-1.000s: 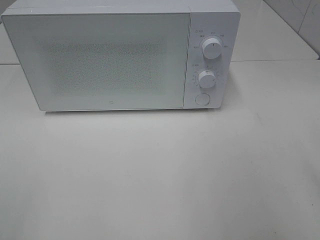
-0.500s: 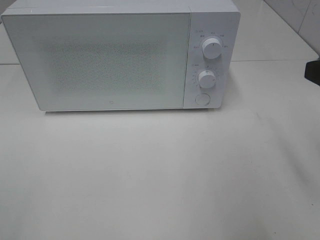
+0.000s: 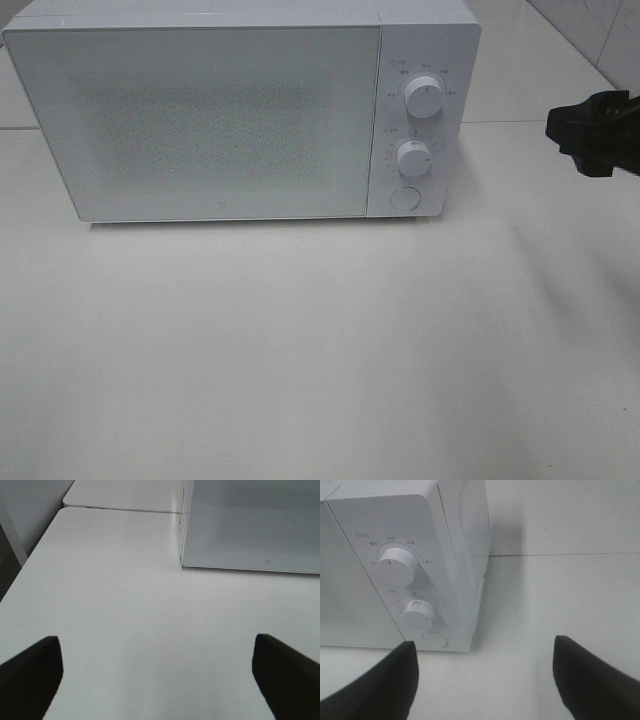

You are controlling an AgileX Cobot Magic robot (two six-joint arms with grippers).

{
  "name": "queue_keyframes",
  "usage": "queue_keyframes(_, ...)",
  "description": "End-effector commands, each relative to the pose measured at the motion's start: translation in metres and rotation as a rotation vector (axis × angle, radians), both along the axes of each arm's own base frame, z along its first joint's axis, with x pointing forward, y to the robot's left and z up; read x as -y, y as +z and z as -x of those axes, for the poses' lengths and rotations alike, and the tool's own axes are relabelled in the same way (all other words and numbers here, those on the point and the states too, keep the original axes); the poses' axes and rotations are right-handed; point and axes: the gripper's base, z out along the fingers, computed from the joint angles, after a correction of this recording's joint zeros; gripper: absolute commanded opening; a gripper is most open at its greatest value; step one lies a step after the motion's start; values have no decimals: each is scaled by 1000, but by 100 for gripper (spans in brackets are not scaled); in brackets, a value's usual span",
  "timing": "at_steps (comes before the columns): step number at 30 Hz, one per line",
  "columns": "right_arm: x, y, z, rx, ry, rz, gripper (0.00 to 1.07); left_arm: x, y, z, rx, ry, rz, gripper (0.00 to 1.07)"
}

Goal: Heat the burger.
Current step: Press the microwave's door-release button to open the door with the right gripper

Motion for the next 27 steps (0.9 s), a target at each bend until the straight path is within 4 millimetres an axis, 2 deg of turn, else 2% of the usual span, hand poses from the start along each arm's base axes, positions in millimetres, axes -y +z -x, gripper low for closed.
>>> queue_keyframes(1, -1, -13, -7, 98, 3, -18, 71, 0, -1, 2, 20, 3, 3, 98)
queue_keyframes(11, 3, -46, -7, 140, -101, -38, 71, 0, -1, 2, 20, 3, 3, 98)
queue_keyframes(16, -20, -60, -8, 151, -67, 37, 71, 0, -1, 2, 20, 3, 3, 98)
queue_keyframes(25, -50, -78, -3, 170, -75, 72, 71, 0, -1, 2, 20, 3, 3, 98)
queue_keyframes(27, -67, -86, 0, 153, -50, 77, 71, 0, -1, 2, 20, 3, 3, 98)
